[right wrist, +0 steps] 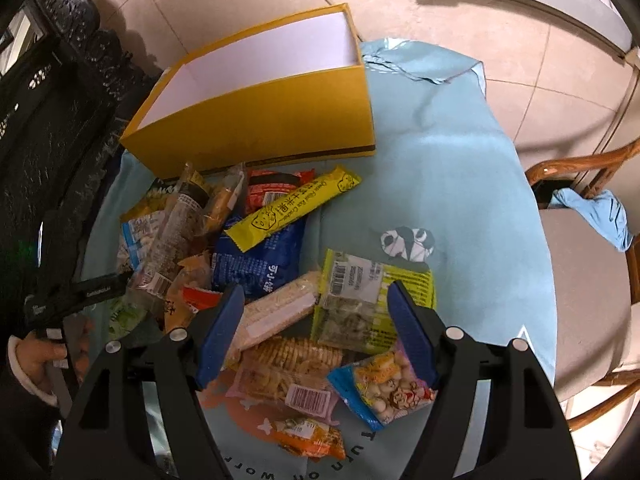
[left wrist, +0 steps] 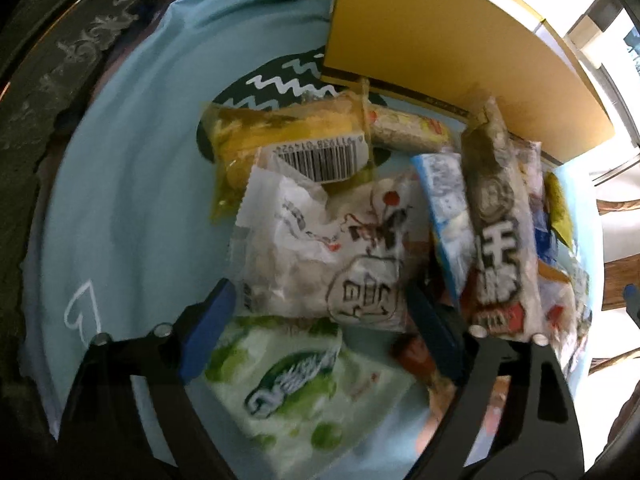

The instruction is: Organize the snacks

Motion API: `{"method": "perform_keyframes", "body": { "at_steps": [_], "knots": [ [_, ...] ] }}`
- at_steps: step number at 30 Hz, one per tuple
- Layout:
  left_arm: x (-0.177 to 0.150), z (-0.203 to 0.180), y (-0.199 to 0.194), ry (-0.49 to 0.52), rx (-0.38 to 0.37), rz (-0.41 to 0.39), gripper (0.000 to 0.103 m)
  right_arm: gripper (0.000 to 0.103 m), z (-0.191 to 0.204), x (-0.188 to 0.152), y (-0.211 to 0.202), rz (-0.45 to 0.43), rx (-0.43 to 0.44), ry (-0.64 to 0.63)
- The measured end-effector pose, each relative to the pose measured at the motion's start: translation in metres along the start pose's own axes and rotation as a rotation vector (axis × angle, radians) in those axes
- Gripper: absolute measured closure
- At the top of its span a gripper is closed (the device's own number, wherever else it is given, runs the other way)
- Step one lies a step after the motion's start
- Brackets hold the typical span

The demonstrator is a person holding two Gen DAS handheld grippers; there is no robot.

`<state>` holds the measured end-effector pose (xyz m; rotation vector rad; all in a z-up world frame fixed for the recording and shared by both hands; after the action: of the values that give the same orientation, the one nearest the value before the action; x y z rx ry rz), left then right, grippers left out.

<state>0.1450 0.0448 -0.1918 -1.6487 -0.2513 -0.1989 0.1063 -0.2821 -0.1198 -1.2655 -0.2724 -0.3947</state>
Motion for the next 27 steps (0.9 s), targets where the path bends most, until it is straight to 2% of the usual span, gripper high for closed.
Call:
{"method": "perform_keyframes", "body": {
  "at_steps": [2,5,8,11,14,15,16,19,21,24,25,27],
  "knots": [
    [0.003,0.000,-0.003,0.004,-0.011,-0.012,0.051,0.029,-0.002,0.001,0.005,0.013,-0.007,0.000],
    [0.004,0.002,-0.019,0.003,-0.030,-0.038,0.072,0.029,-0.013,0.001,0.009,0.024,-0.024,0.023],
    [0.000,0.011,-0.031,-0.030,-0.060,-0.047,0.079,0.029,-0.029,0.001,0.011,0.036,-0.060,0.030],
    [-0.004,0.018,-0.044,-0.063,-0.086,-0.070,0.084,0.029,-0.030,-0.004,0.011,0.061,-0.034,0.021],
    [-0.003,0.012,-0.060,-0.045,-0.107,-0.102,0.088,0.029,-0.013,-0.006,0.011,0.061,0.002,-0.022],
    [-0.004,0.009,-0.065,-0.028,-0.111,-0.109,0.091,0.028,-0.004,-0.006,0.012,0.065,0.022,-0.033],
    [-0.004,0.005,-0.067,-0.020,-0.124,-0.107,0.103,0.029,0.010,-0.006,0.014,0.068,0.045,-0.051],
    [-0.007,-0.001,-0.068,-0.009,-0.145,-0.098,0.103,0.029,0.052,-0.004,0.022,0.087,0.100,-0.121],
    [-0.008,0.001,-0.064,-0.010,-0.130,-0.095,0.103,0.029,0.088,-0.001,0.030,0.102,0.147,-0.174],
    [-0.010,0.006,-0.053,-0.026,-0.130,-0.074,0.103,0.029,0.128,0.010,0.045,0.119,0.185,-0.192],
    [-0.009,0.008,-0.051,-0.029,-0.123,-0.076,0.101,0.029,0.140,0.014,0.055,0.138,0.176,-0.193],
    [-0.008,0.012,-0.052,-0.053,-0.127,-0.080,0.079,0.029,0.156,0.019,0.071,0.169,0.145,-0.209]
  ]
}}
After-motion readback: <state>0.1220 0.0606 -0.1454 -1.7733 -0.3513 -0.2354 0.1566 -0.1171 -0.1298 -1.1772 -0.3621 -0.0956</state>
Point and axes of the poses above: each gripper's, at about its wrist camera, not at the fingertips, and y roughly the way its jaws point, z to its left, x to its top, the point moved 7 cm from there along y, roughly the way its jaws point, and after that the axes turned 5 degrees about y, right-handed, at the moved point
